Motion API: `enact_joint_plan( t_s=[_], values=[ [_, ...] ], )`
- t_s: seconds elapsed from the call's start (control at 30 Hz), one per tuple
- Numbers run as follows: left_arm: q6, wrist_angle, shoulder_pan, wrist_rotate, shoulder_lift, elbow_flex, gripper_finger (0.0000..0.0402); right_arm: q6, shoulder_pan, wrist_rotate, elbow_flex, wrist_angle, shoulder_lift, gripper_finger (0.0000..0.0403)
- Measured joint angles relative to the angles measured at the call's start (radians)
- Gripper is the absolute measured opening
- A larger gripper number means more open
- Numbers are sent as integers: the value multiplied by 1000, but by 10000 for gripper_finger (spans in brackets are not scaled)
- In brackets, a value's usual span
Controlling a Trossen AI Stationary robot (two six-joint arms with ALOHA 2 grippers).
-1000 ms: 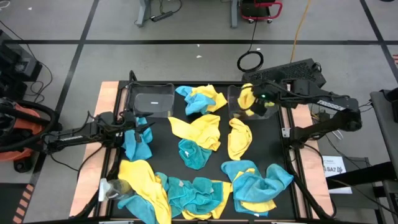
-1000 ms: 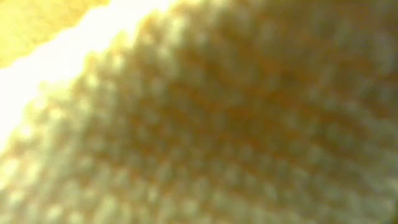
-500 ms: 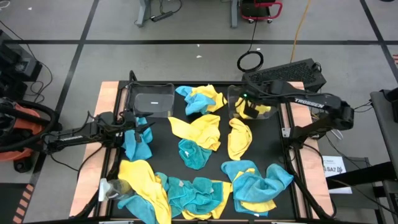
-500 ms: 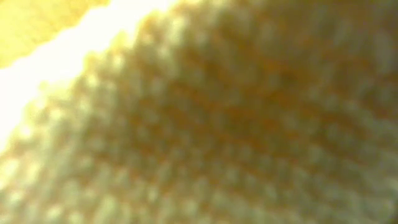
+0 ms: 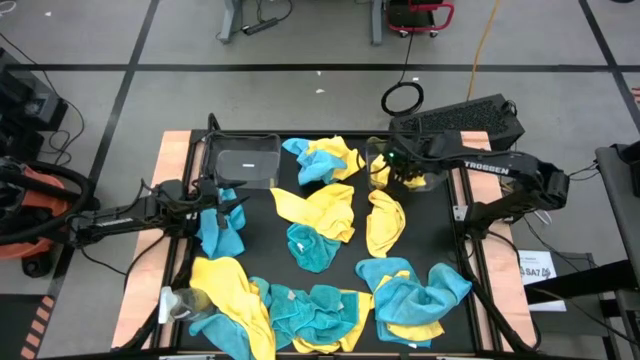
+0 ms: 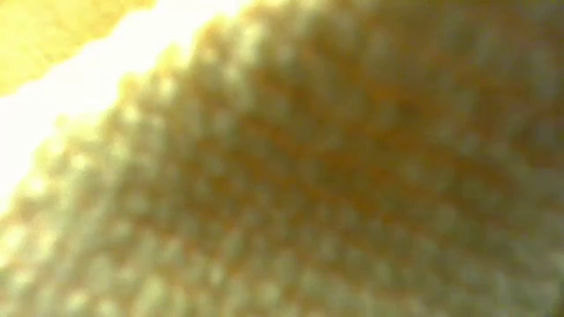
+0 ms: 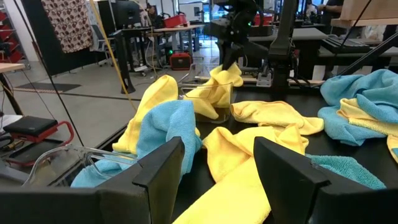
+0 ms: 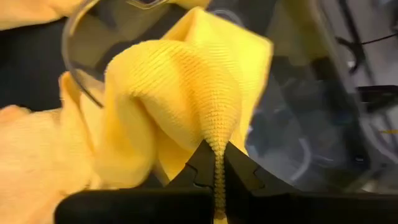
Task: Sort microfiber towel by color & place in baskets
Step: Put the yellow microfiber cloth into the right transparent bin, then put the blue microfiber cloth into the left transparent bin
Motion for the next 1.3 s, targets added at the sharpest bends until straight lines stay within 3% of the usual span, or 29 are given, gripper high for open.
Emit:
enact_joint_plan(
  t_s=[0.27,0.8,1.3],
  values=[
    [0,0,0,0,0,0,207,7,-16,-25,-41,52,0,43],
    [0,0,0,0,0,0,207,27,-16,-21,-41,58,-57,167],
    [0,0,0,0,0,0,207,49,-16,-58,-41,63,-257,180]
  ],
)
